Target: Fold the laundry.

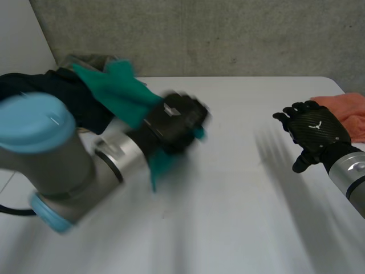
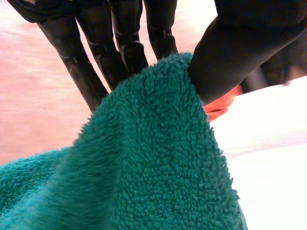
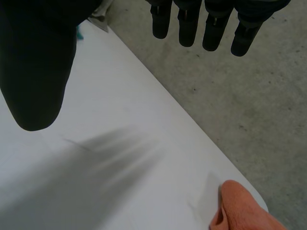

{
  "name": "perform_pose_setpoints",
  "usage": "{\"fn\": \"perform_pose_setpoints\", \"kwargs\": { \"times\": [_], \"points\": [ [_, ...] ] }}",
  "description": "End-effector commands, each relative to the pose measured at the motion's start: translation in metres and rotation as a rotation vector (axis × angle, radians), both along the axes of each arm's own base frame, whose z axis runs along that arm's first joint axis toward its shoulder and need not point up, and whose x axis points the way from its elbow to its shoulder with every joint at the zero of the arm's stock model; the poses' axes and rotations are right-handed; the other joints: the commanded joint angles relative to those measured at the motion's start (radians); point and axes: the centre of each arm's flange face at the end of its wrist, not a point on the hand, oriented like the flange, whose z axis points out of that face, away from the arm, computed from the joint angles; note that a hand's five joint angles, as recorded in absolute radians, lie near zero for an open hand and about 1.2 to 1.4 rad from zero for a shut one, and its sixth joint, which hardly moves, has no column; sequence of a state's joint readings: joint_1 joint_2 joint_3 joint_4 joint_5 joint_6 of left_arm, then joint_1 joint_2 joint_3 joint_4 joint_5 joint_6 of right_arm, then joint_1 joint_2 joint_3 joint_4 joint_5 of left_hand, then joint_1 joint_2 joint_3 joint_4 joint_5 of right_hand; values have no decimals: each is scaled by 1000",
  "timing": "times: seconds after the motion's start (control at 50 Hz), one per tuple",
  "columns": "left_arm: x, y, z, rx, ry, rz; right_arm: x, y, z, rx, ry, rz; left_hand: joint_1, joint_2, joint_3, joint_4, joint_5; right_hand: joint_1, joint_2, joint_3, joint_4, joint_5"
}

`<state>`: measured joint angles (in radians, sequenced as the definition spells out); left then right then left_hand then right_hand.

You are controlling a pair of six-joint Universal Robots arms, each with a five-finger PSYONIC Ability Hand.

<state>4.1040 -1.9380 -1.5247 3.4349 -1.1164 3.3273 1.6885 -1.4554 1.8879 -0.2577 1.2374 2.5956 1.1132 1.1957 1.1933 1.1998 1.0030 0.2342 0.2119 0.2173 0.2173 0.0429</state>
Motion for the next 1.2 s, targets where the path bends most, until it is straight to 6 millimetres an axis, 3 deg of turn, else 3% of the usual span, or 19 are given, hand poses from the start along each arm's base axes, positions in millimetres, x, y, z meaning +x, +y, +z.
{"fn": "perform_pose_setpoints", "kwargs": {
  "times": [0.02,0.06,0.08,0.14,0.24,0.36,0.42,0.52,0.6,0.7,0.92,1.12,1.2],
  "points": [
    [-33,43,-35,65,-66,-130,-4,-6,-1,2,2,-13,-481,-564,-562,-568,-546,-60,-37,-43,-43,-43],
    [-33,43,-33,60,-62,-130,-6,-9,0,-3,1,-20,-614,-697,-694,-701,-678,-60,-37,-43,-43,-43],
    [-31,43,-25,42,-48,-117,-6,-10,1,-7,-1,-18,-786,-869,-867,-873,-851,-60,-37,-43,-43,-43],
    [-26,38,-4,2,-12,-76,-5,-12,6,-16,-2,-14,-826,-909,-906,-913,-891,-60,-37,-43,-43,-43],
    [17,-8,38,-75,54,184,-3,-17,15,-50,-4,-11,-829,-912,-909,-916,-894,-60,-37,-43,-43,-43],
    [60,-33,51,-73,47,418,15,-16,28,-73,-2,78,-826,-909,-906,-913,-891,-60,-37,-43,-43,-43],
    [75,-39,41,-33,8,510,32,-16,32,-53,-11,185,-826,-909,-906,-913,-891,-60,-37,-43,-43,-43],
    [76,-40,21,12,-39,531,49,-25,21,37,-9,294,-823,-906,-904,-910,-888,-60,-37,-43,-43,-43],
    [69,-57,-7,57,-84,530,71,-17,6,99,76,375,-823,-906,-903,-910,-888,-60,-37,-43,-43,-43],
    [52,-92,-38,82,-137,525,82,-2,-15,130,171,417,-815,-897,-895,-901,-879,27,49,44,44,44],
    [39,-127,-85,8,-313,505,73,28,-56,217,211,399,-730,-812,-810,-816,-794,27,49,44,44,44],
    [33,-137,-109,29,-334,495,62,41,-63,242,214,366,-589,-671,-669,-675,-653,27,49,44,44,44],
    [32,-137,-116,36,-340,487,60,47,-68,265,214,368,-363,-445,-443,-450,-427,30,52,47,47,47]
  ]
}}
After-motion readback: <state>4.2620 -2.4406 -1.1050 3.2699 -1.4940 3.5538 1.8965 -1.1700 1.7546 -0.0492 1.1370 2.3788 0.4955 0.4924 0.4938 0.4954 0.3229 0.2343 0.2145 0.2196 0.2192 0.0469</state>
